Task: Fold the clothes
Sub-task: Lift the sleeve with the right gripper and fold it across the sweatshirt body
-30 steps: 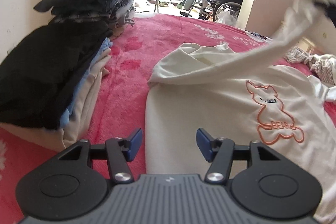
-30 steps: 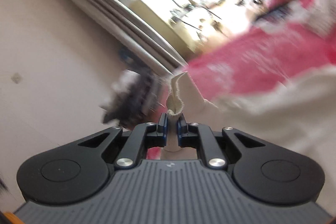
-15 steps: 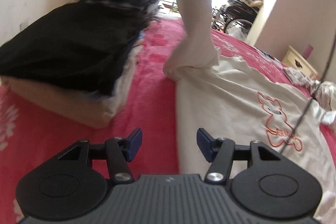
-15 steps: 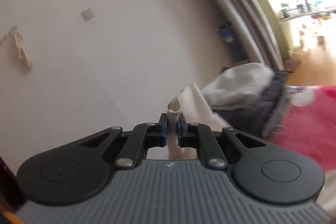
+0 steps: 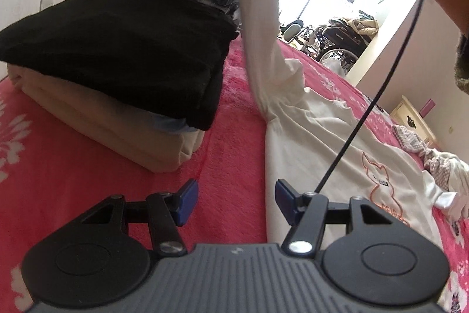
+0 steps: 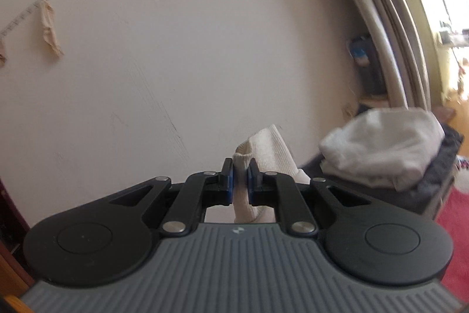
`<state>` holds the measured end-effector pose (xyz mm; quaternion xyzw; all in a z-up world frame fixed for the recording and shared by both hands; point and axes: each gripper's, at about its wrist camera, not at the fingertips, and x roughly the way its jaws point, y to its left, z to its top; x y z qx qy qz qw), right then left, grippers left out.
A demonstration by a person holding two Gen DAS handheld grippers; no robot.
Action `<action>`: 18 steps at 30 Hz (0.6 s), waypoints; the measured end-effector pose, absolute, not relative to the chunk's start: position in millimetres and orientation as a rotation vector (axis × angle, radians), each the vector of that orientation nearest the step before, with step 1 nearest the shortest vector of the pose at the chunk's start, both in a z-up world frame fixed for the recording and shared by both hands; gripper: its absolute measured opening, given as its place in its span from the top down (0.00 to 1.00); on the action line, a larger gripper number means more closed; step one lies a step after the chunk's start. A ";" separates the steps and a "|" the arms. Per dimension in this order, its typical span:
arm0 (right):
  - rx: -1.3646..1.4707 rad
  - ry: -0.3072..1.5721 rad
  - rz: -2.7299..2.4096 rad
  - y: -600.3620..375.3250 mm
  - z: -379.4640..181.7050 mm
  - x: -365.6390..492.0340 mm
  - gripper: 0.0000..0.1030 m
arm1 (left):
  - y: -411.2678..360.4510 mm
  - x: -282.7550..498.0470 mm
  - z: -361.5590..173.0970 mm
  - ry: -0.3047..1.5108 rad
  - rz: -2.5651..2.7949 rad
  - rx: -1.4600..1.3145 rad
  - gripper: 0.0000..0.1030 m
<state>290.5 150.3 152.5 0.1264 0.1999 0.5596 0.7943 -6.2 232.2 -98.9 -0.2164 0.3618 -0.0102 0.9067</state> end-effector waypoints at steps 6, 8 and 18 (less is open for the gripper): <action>0.269 0.365 1.305 144.2 165.8 295.6 0.93 | 238.5 -5.7 -102.0 0.750 -0.019 -0.469 0.42; 0.268 0.355 1.359 151.5 167.0 297.6 0.93 | 240.5 -6.3 -102.4 0.751 -0.016 -0.474 0.42; -0.083 0.656 1.392 302.6 85.5 289.9 0.87 | 241.2 -7.2 -103.5 0.752 -0.003 -0.461 0.42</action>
